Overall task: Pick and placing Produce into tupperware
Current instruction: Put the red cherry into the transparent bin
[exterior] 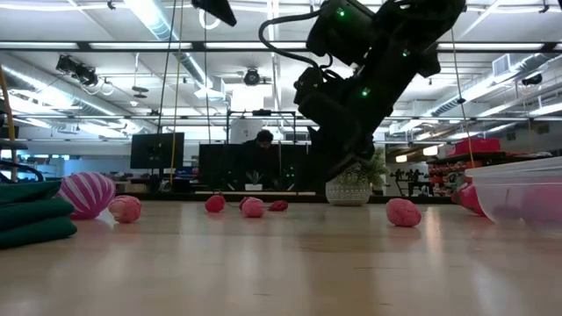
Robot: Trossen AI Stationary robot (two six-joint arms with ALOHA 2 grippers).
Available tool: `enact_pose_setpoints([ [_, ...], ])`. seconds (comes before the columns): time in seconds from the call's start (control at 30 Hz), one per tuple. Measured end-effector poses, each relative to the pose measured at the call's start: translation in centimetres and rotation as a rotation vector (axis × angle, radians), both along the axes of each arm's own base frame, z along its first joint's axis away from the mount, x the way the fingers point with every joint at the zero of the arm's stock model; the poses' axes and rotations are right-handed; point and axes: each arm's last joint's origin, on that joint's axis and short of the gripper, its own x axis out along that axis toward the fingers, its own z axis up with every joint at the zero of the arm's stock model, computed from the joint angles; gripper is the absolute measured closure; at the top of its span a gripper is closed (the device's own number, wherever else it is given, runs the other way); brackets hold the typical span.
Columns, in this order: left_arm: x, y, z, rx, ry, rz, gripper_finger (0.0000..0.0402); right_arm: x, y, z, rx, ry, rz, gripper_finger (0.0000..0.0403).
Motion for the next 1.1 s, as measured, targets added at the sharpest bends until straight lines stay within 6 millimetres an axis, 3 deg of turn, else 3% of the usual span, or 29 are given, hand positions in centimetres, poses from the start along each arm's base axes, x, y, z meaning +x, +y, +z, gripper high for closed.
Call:
enact_pose_setpoints([
  [0.13,0.5,-0.2,-2.8,-0.108,0.074,-0.011,0.0324,0.0,0.0,0.0,0.004,0.003,0.006,0.0261],
  [0.4,2.2,-1.6,-12.7,-0.246,0.267,-0.034,0.0328,0.0,-0.1,0.0,-0.031,0.006,0.010,0.0261],
  [0.53,2.7,-2.8,-17.7,-0.247,0.288,-0.077,0.0325,0.0,-0.2,0.0,-0.047,0.007,0.012,0.0262],
  [0.67,3.0,-3.7,-21.6,-0.265,0.175,-0.059,0.0317,0.0,-0.2,0.0,-0.079,0.016,0.050,0.0261],
  [0.9,2.1,-5.0,-26.2,-0.364,0.038,0.030,0.0308,0.1,-1.1,0.1,-0.113,0.014,0.064,0.0264],
  [1.1,1.6,-6.1,-28.1,-0.416,-0.051,0.054,0.0315,0.3,-2.4,0.3,-0.126,0.002,0.042,0.0265],
])
